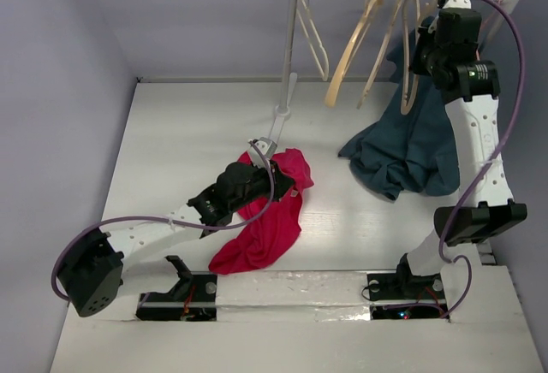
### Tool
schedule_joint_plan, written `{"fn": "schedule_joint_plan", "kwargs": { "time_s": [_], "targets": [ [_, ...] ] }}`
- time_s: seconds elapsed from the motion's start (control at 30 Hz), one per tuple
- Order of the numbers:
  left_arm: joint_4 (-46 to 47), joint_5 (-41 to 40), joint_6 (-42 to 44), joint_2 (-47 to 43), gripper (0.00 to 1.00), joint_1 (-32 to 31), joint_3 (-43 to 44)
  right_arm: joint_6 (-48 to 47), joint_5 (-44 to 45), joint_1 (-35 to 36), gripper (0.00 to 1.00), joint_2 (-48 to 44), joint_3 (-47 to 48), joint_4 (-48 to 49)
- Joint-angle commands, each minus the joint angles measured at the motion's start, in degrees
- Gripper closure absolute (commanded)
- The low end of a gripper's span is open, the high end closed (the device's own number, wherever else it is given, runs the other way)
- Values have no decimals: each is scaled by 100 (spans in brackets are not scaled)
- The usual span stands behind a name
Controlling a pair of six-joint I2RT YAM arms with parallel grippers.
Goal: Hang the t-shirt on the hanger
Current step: Pick up the hanger from the clothesline, then place the T-shirt on the hanger.
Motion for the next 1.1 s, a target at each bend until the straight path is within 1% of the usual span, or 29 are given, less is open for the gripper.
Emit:
{"fn": "schedule_joint_plan", "kwargs": {
  "time_s": [0.0,0.13,0.3,0.33,0.4,0.43,0.47,0.53,0.57,0.63,0.67,0.7,0.77,0.8,0.83,0.87,0.9,0.93,0.97,1.0,1.07],
  "targets": [
    [280,69,-45,-171,100,-12,-12,-125,-129,-31,100,-458,-103,760],
    [272,25,-80,-206,100,-12,-38,-169,-112,-31,100,-792,-288,1103],
    [201,-36,-63,-215,100,-12,41,-64,-130,-31,100,-1258,-753,1077],
    [192,-36,-63,-215,100,-12,59,-29,-138,-31,100,-1529,-1154,1164],
    [175,-45,-54,-206,100,-12,102,94,-165,-31,100,-1855,-1665,1340],
    [175,-45,-54,-206,100,-12,103,130,-182,-31,100,-2030,-2190,1497],
    [166,-54,-54,-188,100,-12,120,191,-191,-31,100,-2337,-2439,1542],
    [148,-80,-54,-179,100,-12,147,340,-226,-31,100,-2646,-2914,1587],
    [140,-106,-54,-171,100,-12,147,402,-252,-31,100,-2969,-3438,1639],
    [148,-133,-54,-144,100,-12,173,621,-454,-31,100,-3322,-3986,1648],
    [148,-150,-54,-118,100,-12,173,709,-533,-31,100,-3524,-4580,1640],
    [148,-159,-36,-109,100,-12,208,910,-812,-31,100,-3953,-4908,1657],
    [148,-159,-45,-39,100,-12,234,1157,-1200,-31,100,-4385,-5550,1683],
    [140,-194,-28,-4,100,-12,287,1471,-1863,-31,100,-4605,-6258,1744],
    [114,-221,-19,22,100,49,313,1605,-2226,-31,100,-5034,-6595,1823],
    [61,-282,-10,40,100,50,331,1746,-2448,21,100,-5247,-6886,1841],
    [69,-300,-10,49,100,102,331,1991,-2885,21,100,-5467,-7428,1876],
    [78,-309,-19,66,100,189,331,2089,-3133,82,100,-5886,-7651,1912],
    [78,-300,-19,110,100,251,340,2194,-3353,83,100,-6065,-7828,1877],
    [87,-300,-19,154,100,313,366,2361,-3799,144,100,-6232,-7977,1842],
    [148,-239,-27,286,100,515,401,2493,-4206,205,100,-6584,-8286,1728]
  ]
}}
